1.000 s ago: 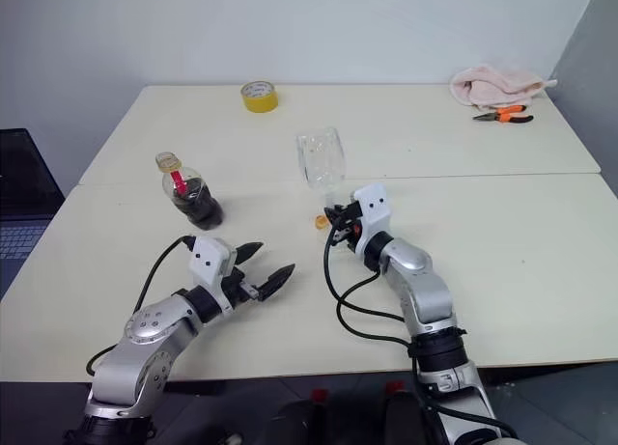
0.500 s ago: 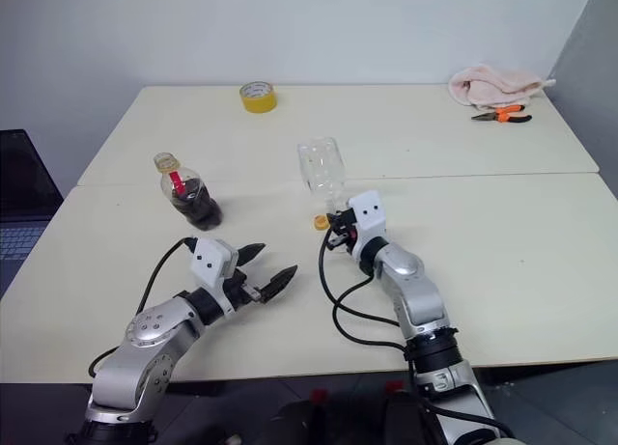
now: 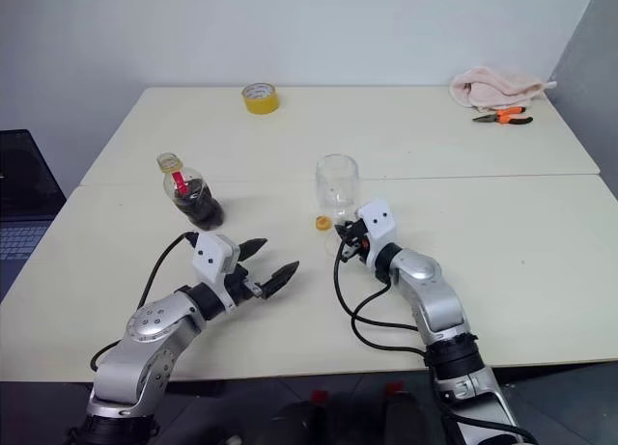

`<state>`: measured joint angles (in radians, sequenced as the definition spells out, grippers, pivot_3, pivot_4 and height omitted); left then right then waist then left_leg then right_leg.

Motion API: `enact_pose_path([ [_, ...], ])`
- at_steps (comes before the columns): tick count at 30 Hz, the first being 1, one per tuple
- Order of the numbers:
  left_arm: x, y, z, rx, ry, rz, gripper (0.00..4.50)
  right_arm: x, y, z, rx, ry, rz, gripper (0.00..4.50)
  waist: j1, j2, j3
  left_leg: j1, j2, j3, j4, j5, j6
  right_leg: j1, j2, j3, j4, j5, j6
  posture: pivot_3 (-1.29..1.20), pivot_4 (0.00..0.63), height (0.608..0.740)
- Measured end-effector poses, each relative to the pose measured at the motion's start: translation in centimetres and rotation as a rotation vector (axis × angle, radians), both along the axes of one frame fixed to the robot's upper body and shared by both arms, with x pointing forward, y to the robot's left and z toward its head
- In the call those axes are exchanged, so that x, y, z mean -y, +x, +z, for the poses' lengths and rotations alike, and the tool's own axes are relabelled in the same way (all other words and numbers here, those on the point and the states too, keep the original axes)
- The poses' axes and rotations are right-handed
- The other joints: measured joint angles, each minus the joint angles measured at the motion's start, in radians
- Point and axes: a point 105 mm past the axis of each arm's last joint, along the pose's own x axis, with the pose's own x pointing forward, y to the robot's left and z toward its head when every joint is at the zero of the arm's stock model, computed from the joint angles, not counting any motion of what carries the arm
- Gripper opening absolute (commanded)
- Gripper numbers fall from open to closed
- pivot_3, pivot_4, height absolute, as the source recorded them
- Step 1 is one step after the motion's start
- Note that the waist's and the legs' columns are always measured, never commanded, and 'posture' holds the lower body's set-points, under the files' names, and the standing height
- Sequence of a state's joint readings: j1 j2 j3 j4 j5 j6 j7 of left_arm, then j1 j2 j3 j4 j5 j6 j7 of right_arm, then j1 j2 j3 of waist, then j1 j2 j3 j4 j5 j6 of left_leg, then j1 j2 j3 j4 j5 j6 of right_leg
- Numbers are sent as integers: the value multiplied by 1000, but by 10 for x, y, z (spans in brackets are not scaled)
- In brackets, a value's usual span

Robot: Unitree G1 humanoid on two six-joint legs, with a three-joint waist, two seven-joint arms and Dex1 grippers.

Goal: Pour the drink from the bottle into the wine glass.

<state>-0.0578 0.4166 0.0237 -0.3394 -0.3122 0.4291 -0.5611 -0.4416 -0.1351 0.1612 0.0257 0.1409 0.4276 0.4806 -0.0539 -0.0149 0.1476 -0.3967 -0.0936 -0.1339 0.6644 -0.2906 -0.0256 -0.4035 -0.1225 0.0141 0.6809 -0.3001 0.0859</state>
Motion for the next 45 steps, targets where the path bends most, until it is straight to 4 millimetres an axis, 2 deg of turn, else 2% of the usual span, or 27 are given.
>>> enact_pose_path([
  [5, -1, 1, -1, -7, -1, 0, 4500, 1, -1, -1, 1, -14, 22, 135, 1, 0, 0, 0, 0, 0, 0, 0, 0, 0, 0, 0, 0, 0, 0, 0, 150, 740],
  [10, 0, 1, 0, -6, -3, -13, 4500, -3, -6, -2, 50, -103, 74, 134, 1, 0, 0, 0, 0, 0, 0, 0, 0, 0, 0, 0, 0, 0, 0, 0, 150, 740],
  [15, 3, 2, 3, -8, -27, -25, 4500, -5, -6, -1, 64, -112, 79, 134, -1, 0, 0, 0, 0, 0, 0, 0, 0, 0, 0, 0, 0, 0, 0, 0, 150, 740],
  [20, 8, 5, 16, 29, -39, -45, 4500, -8, -5, -2, 76, -128, 90, 134, -3, 0, 0, 0, 0, 1, 0, 0, 0, 0, 0, 0, 0, 0, 0, 0, 150, 740],
  [29, 8, 5, 17, 33, -39, -45, 4500, -13, -2, 0, 65, -123, 96, 134, -3, 0, -1, 1, 1, 1, -1, 0, 0, 0, 1, 0, 0, 0, 0, 0, 150, 740],
  [32, 8, 5, 17, 33, -39, -45, 4500, -12, -1, -3, 51, -128, 91, 1105, -3, -1, -1, 1, 1, 0, -1, 0, 0, 0, 1, 0, 0, 0, 0, 0, 150, 740],
  [36, 8, 5, 16, 31, -39, -44, 4500, -10, -3, -22, -20, -145, 88, 2479, -3, 0, -1, 0, 1, 1, -1, 0, 0, -1, 0, 0, 0, 0, 0, 0, 150, 740],
  [41, 8, 5, 16, 30, -39, -44, 4500, -8, -2, -22, -20, -147, 84, 4335, -3, 0, -1, 0, 1, 0, -1, 0, 0, -1, 0, 0, 0, 0, 0, 0, 150, 740],
  [42, 8, 5, 16, 30, -38, -44, 4500, -8, -2, -22, -20, -148, 84, 4457, -3, 0, -1, 0, 0, 1, -1, 0, 0, -1, 0, 1, 0, 0, 0, 0, 150, 740],
  [45, 8, 5, 16, 30, -38, -44, 4500, -5, -1, -21, -19, -150, 78, 4457, -3, 0, -1, 0, 0, 1, -1, 0, 0, -1, 0, 0, 0, 0, 0, 0, 150, 740],
])
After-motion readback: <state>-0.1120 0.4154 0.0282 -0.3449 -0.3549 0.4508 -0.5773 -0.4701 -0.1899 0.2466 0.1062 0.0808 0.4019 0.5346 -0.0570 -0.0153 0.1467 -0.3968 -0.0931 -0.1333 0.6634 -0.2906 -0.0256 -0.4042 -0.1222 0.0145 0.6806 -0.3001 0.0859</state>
